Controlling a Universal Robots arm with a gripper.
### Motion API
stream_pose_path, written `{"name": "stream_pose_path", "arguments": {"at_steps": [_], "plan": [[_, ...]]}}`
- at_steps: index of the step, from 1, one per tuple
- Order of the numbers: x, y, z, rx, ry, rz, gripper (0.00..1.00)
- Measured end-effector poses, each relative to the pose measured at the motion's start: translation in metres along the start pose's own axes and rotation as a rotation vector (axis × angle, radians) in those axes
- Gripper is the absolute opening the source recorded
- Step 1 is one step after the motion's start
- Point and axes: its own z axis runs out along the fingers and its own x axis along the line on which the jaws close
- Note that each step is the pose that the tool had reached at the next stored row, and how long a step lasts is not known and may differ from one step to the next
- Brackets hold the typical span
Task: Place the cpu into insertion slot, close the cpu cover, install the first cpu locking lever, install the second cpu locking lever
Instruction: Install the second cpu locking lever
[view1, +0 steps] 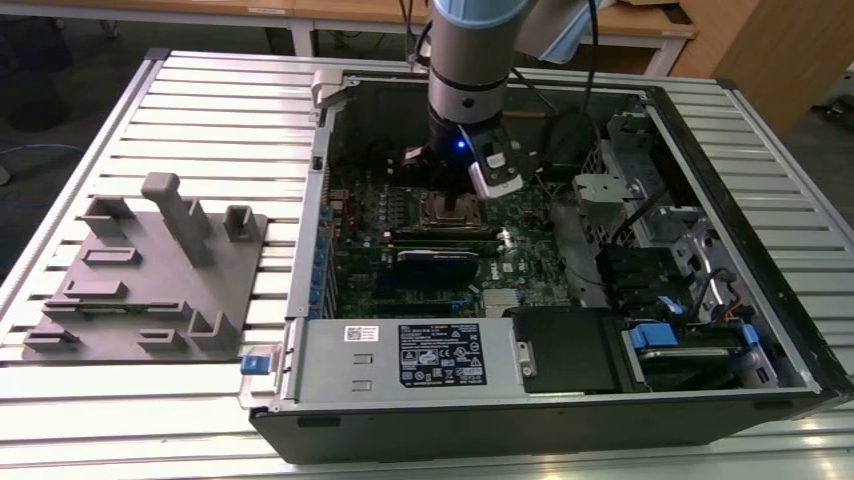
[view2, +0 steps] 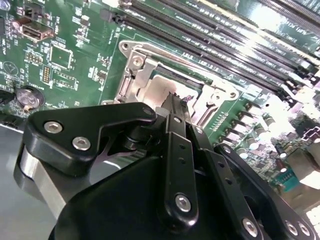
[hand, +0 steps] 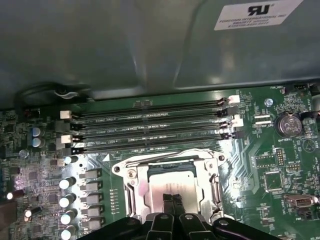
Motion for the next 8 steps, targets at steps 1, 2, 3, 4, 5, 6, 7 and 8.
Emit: {"name": "stream_pose_path", "arguments": {"at_steps": [1,2,3,4,5,6,7,8], "plan": [[-0.0002,0.0001,0.0000,0.0001,0.0005,0.000,0.11],[-0.0004,0.0000,0.0000,0.0003,0.0014,0.000,0.11],[-0.0004,0.0001,-0.0001,0.0003,0.0018,0.000,0.11],[-0.0005,0.0001,-0.0001,0.0003,0.0019,0.000,0.11],[-0.0005,0.0001,-0.0001,0.0003,0.0021,0.000,0.11],[-0.0005,0.0001,-0.0001,0.0003,0.0022,0.000,0.11],[-0.0005,0.0001,-0.0001,0.0004,0.0022,0.000,0.11],[-0.0005,0.0001,-0.0001,0.0003,0.0022,0.000,0.11]]}}
